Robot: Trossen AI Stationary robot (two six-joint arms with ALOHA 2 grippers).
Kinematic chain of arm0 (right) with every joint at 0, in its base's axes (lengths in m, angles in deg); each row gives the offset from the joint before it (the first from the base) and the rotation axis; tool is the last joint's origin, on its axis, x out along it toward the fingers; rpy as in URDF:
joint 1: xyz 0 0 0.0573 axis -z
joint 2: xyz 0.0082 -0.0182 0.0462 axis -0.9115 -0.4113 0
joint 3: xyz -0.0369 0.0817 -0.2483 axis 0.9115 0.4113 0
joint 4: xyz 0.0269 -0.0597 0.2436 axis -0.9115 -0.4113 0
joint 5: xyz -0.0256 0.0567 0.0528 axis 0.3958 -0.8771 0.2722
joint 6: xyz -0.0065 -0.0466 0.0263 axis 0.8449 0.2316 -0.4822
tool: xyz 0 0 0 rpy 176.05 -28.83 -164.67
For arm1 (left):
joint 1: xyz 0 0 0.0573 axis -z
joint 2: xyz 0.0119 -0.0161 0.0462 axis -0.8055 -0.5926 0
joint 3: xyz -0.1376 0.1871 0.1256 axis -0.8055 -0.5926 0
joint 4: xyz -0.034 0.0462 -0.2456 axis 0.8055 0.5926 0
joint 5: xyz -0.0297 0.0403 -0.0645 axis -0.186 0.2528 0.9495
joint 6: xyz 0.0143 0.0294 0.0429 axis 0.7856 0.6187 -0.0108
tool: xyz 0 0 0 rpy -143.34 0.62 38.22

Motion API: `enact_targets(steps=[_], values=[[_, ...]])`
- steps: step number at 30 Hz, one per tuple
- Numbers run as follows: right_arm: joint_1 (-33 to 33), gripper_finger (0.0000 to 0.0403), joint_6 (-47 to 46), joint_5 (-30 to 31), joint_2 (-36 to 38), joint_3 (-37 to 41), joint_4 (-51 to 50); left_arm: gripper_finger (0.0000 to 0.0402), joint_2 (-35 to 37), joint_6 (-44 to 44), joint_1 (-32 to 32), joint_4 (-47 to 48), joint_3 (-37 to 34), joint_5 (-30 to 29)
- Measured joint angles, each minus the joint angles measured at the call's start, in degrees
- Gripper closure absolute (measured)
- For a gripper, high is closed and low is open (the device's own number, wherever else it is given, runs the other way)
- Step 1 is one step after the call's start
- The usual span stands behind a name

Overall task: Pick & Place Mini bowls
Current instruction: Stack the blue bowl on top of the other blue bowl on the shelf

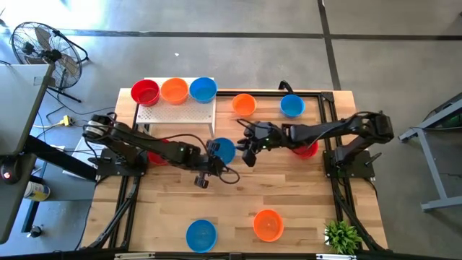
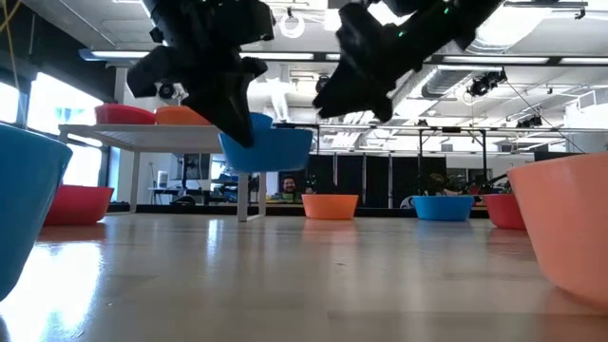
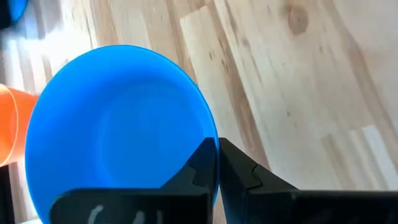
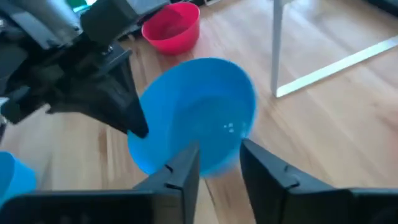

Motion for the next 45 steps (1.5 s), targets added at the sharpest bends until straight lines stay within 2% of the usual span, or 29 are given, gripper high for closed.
enact_targets(steps=[3, 6, 9, 12, 14, 16, 20, 24, 32, 37, 45], values=[[-1.5, 0.0278, 3.4, 3.3, 3.8, 0.0, -4.9, 0.04, 2.0, -0.2, 0.0, 0.2, 0.0, 0.7], [-3.5, 0.0284, 5.4, 7.1, 6.9, 2.2, -7.0, 0.04, 5.3, -0.8, 0.0, -0.4, 0.0, 2.0], [-4.9, 0.0314, 5.5, 8.0, 9.3, 6.6, -5.5, 0.04, 9.0, -1.1, -0.1, -0.3, 0.4, 2.6], [-5.6, 0.0357, 5.9, 7.7, 10.7, 11.3, 0.2, 0.04, 11.7, -1.2, -1.8, 2.5, 2.9, 3.5], [-5.7, 0.0387, 6.4, 6.1, 11.0, 14.2, 4.3, 0.04, 12.7, -1.0, -4.1, 3.3, 5.9, 4.8], [-5.7, 0.0397, 7.0, 4.7, 11.0, 16.8, 8.1, 0.04, 13.3, -0.7, -7.0, 6.3, 9.0, 5.2], [-5.7, 0.0382, 6.9, 3.6, 11.1, 20.0, 12.8, 0.04, 13.2, 0.4, -14.5, 11.5, 15.9, 7.2], [-5.9, 0.0385, 6.9, 3.3, 11.1, 21.6, 14.3, 0.0401, 13.3, 0.3, -24.0, 14.8, 21.1, 9.6], [-6.1, 0.04, 9.1, 2.7, 11.1, 21.9, 15.9, 0.0401, 10.2, 0.4, -40.1, 16.7, 23.7, 16.5], [-6.2, 0.0401, 9.5, 2.5, 11.1, 21.9, 16.0, 0.0401, 6.4, 0.9, -44.3, 16.6, 23.6, 17.1], [-6.2, 0.0399, 9.8, 2.6, 11.1, 21.9, 16.1, 0.0401, 3.3, 1.8, -45.1, 19.3, 23.6, 15.8]])
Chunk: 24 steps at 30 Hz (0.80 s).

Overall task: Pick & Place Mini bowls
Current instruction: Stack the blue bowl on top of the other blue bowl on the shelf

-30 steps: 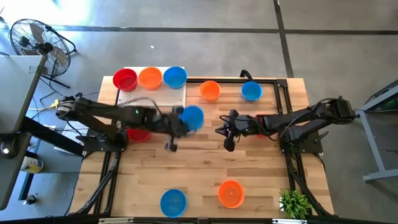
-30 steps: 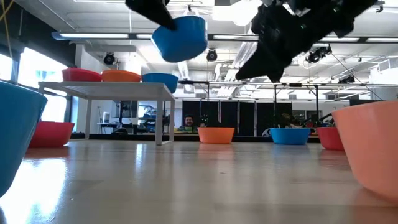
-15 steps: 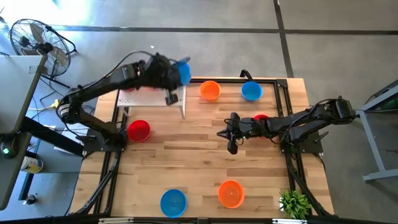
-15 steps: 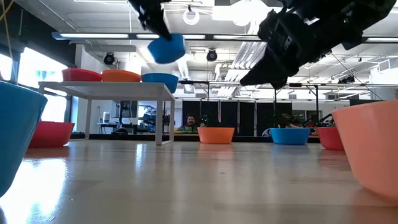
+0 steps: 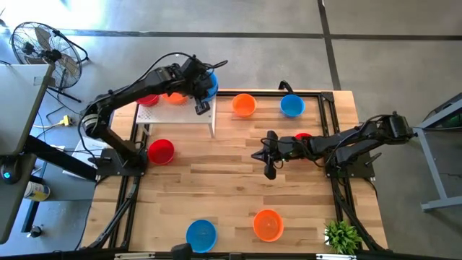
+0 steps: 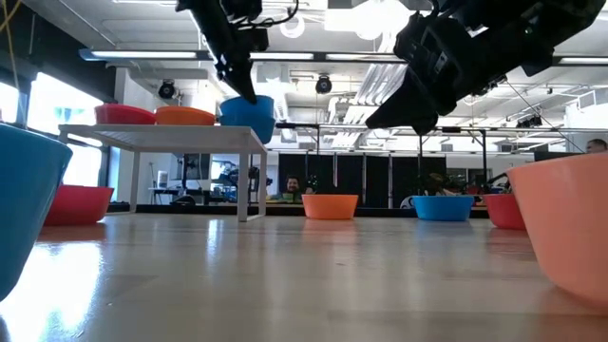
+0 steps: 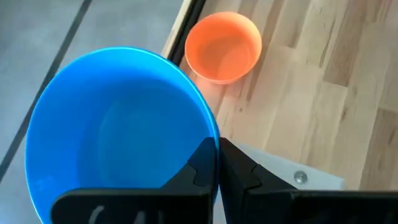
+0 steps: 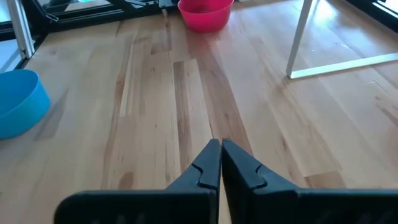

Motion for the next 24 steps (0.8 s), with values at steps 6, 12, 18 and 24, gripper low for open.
enact_targets(steps=[6, 12, 18, 24], values=[[0.0, 0.0401, 0.5, 0.0, 0.0, 0.0, 0.2, 0.0401, 0.0, -0.1, 0.0, 0.9, 0.0, -1.2], [0.0, 0.0402, 0.5, 0.0, 0.0, 0.0, 0.2, 0.0379, 0.0, -1.5, 0.1, 2.7, 0.0, -1.0], [0.0, 0.0401, 0.4, 0.0, 0.0, 0.0, 0.2, 0.0354, 0.0, -1.7, 0.2, 3.3, 0.0, -1.2], [0.0, 0.0401, 0.4, 0.0, 0.0, 0.0, 0.2, 0.034, 0.0, -2.9, 0.2, 3.9, 0.0, -1.4]])
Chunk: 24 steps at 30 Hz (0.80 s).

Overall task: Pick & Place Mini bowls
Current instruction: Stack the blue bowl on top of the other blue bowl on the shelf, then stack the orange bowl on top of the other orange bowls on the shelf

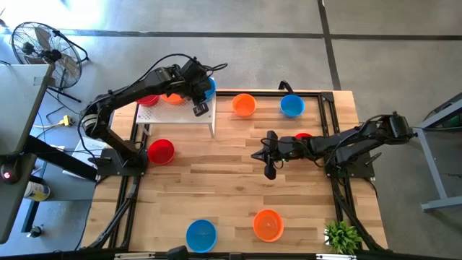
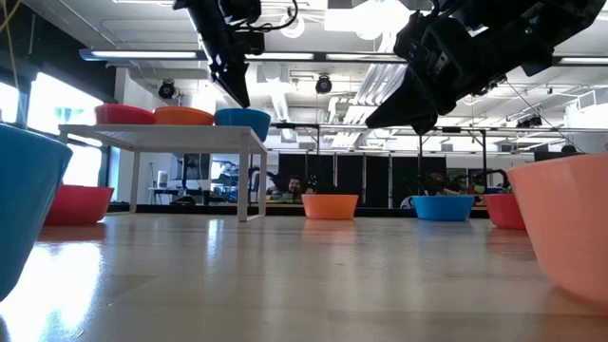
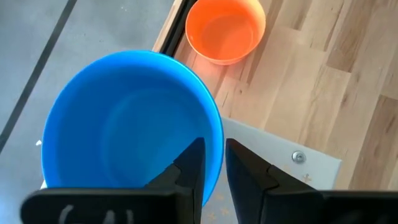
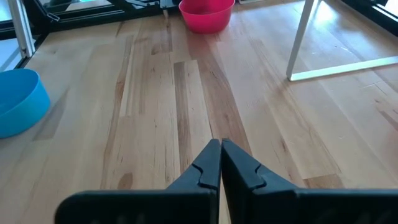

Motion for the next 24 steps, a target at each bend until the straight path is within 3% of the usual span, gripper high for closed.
enact_targets(steps=[11, 18, 24], values=[[0.0, 0.0402, 0.2, 0.0, 0.0, 0.0, 0.0, 0.0343, 0.0, 1.1, 0.0, -0.1, 0.0, 0.9], [0.0, 0.0401, 1.6, 1.8, 0.0, 0.0, 0.0, 0.0376, 1.2, 1.3, 1.9, -4.0, -0.1, 0.9], [0.0, 0.0401, 1.6, 2.7, 0.0, 0.0, 0.1, 0.0399, 3.1, -0.5, 5.3, -9.7, -0.4, 5.4]])
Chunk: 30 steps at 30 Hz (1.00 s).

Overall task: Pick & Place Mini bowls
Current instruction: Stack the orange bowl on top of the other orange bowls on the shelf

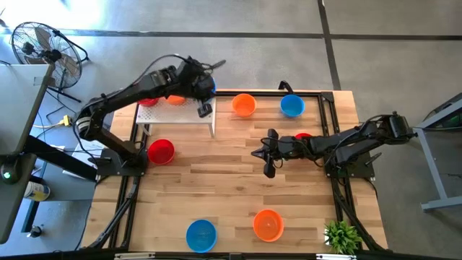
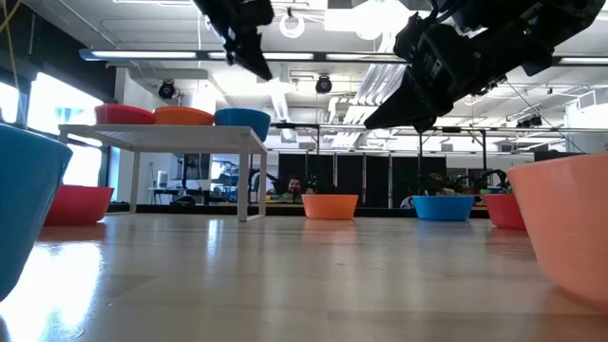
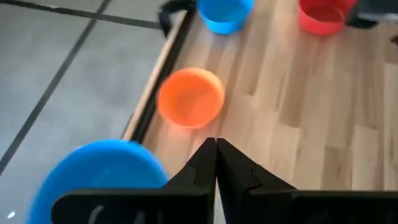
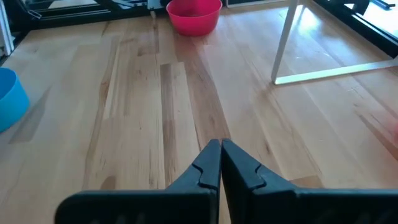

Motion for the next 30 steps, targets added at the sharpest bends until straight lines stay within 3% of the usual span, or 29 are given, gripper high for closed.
enact_targets(steps=[11, 16, 23, 30], values=[[-0.5, 0.0401, 1.4, 0.1, 0.0, 0.0, 1.1, 0.0401, 4.4, -3.9, 8.7, -22.3, -13.9, 0.7], [-0.5, 0.0401, 1.6, 0.1, 0.0, 0.8, 3.7, 0.0401, 6.3, -6.4, 8.8, -26.8, -18.7, 1.7], [-0.5, 0.0402, 2.6, 0.5, 0.0, 2.6, 8.9, 0.0401, 7.0, -8.8, 9.5, -25.1, -19.5, 8.6], [-0.5, 0.04, 2.5, 0.4, 0.0, 2.6, 8.9, 0.0401, 6.1, -10.4, 10.8, -23.6, -19.5, 5.8]])
